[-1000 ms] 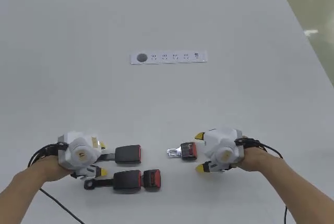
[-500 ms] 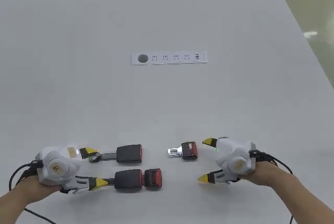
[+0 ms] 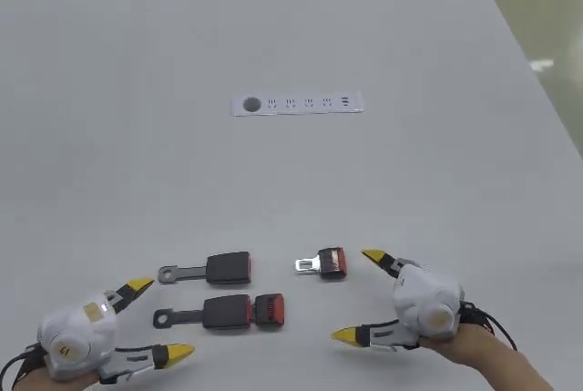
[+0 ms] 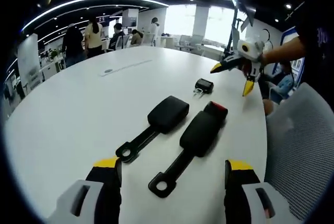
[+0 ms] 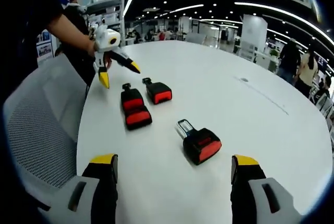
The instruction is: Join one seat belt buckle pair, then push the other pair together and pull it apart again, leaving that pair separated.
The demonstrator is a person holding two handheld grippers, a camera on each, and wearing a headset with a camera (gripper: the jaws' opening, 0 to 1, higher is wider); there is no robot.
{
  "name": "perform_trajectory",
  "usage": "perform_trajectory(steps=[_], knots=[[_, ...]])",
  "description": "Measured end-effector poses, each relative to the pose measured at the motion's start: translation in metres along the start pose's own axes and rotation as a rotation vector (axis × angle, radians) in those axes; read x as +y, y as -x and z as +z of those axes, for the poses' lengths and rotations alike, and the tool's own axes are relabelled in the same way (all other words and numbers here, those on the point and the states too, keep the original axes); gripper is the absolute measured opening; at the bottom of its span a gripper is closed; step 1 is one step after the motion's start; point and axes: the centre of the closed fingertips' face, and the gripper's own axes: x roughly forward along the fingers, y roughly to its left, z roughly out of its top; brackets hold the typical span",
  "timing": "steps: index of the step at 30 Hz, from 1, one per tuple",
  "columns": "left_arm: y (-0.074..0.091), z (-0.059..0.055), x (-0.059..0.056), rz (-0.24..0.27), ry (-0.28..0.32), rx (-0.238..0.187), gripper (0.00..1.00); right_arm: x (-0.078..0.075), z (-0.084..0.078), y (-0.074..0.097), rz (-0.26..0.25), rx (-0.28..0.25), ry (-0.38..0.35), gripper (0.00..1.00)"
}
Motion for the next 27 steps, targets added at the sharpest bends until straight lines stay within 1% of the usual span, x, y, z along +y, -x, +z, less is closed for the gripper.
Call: perform_trajectory(steps=[1, 3, 5, 6, 8, 10, 11, 12, 14, 16, 17, 18, 21, 23, 26, 27], knots=[[0.000, 0.003, -0.001, 0.010, -0.002, -0.023, 0.85, 0.001, 0.000, 0.000, -0.005, -0.009, -0.002, 0.93], [0.000, 0.006, -0.004, 0.021, -0.018, -0.053, 0.87, 0.005, 0.001, -0.002, -0.019, -0.033, 0.002, 0.96], [0.000, 0.008, -0.005, 0.029, -0.021, -0.070, 0.91, 0.004, -0.002, -0.003, -0.033, -0.051, 0.007, 0.98], [0.000, 0.011, -0.007, 0.038, -0.030, -0.093, 0.93, 0.004, -0.002, -0.003, -0.042, -0.060, 0.008, 0.99], [-0.002, 0.013, -0.008, 0.040, -0.032, -0.131, 0.98, 0.005, -0.002, -0.005, -0.051, -0.078, -0.002, 0.99], [-0.003, 0.011, -0.012, 0.042, -0.046, -0.122, 1.00, 0.006, -0.003, -0.006, -0.053, -0.091, -0.010, 0.99], [-0.004, 0.011, -0.013, 0.038, -0.043, -0.125, 1.00, 0.007, -0.004, -0.007, -0.055, -0.093, -0.009, 0.99], [-0.004, 0.011, -0.015, 0.038, -0.035, -0.144, 1.00, 0.007, -0.006, -0.008, -0.055, -0.092, -0.014, 0.99], [-0.003, 0.017, -0.015, 0.048, -0.022, -0.205, 1.00, 0.008, -0.010, -0.009, -0.051, -0.090, -0.021, 0.99], [-0.001, 0.021, -0.015, 0.056, -0.020, -0.229, 1.00, 0.009, -0.011, -0.008, -0.049, -0.090, -0.031, 0.99], [-0.001, 0.023, -0.014, 0.058, -0.011, -0.260, 1.00, 0.009, -0.012, -0.008, -0.048, -0.095, -0.036, 0.99], [0.000, 0.022, -0.014, 0.060, -0.012, -0.263, 1.00, 0.009, -0.012, -0.007, -0.046, -0.103, -0.039, 0.99], [0.001, 0.024, -0.011, 0.083, -0.016, -0.259, 1.00, 0.008, -0.014, -0.008, -0.049, -0.106, -0.041, 0.99], [0.001, 0.026, -0.011, 0.082, -0.010, -0.268, 1.00, 0.008, -0.013, -0.008, -0.050, -0.111, -0.042, 0.99], [0.000, 0.022, -0.008, 0.086, -0.019, -0.253, 1.00, 0.005, -0.012, -0.008, -0.063, -0.130, -0.045, 0.99], [-0.002, 0.018, -0.006, 0.085, -0.011, -0.247, 1.00, 0.005, -0.012, -0.008, -0.063, -0.133, -0.050, 0.99]])
